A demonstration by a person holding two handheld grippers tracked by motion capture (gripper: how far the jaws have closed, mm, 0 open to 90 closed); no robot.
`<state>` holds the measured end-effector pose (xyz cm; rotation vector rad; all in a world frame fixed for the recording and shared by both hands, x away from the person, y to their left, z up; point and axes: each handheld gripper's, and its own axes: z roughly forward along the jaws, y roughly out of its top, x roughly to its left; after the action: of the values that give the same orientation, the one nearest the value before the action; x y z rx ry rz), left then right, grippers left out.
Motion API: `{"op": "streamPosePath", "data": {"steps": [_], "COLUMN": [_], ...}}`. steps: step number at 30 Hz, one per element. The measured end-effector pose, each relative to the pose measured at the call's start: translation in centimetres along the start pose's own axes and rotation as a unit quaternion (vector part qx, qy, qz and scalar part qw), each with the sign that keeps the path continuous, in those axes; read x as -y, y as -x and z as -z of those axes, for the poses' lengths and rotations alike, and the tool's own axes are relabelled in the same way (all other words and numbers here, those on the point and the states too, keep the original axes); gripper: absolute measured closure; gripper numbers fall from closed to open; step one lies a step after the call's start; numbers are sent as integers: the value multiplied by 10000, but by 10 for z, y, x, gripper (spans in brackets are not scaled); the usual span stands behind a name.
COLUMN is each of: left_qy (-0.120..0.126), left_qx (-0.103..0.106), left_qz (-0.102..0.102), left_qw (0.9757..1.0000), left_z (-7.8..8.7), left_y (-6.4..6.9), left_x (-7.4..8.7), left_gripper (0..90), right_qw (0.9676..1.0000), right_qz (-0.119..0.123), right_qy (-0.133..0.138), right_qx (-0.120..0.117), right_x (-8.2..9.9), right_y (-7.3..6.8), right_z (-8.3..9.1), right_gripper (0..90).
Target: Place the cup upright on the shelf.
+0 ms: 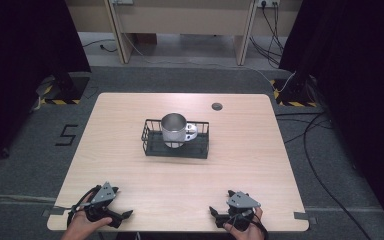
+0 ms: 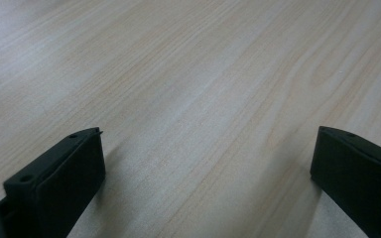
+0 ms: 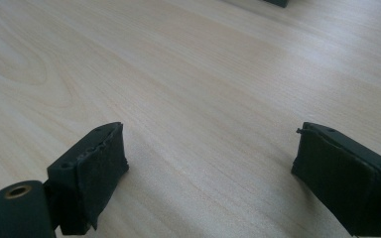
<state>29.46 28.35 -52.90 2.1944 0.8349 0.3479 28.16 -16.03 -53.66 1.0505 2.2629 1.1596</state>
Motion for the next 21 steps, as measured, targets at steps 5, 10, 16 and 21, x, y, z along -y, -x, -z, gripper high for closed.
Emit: {"op": "streamPosePath", "data": {"steps": [5, 10, 16, 21], "left_qy": [-2, -1, -3, -7], "left_qx": [0, -1, 1, 0], "left_qz": [-2, -1, -3, -7], "left_qw": [10000, 10000, 10000, 10000], "left_z": [0, 0, 0, 0], "left_y": [0, 0, 0, 0], "left_x": [0, 0, 0, 0], "left_gripper": [0, 0, 0, 0], "right_qw": [10000, 9999, 9999, 9999], "right_qz": [-10, -19, -24, -30], "right_qy": [69, 97, 140, 147], "right_qx": [19, 24, 34, 39], "right_x": [2, 3, 4, 4], "right_y": [-1, -1, -1, -2], "right_z": [1, 1, 1, 1], "right_gripper": [126, 126, 126, 126]}}
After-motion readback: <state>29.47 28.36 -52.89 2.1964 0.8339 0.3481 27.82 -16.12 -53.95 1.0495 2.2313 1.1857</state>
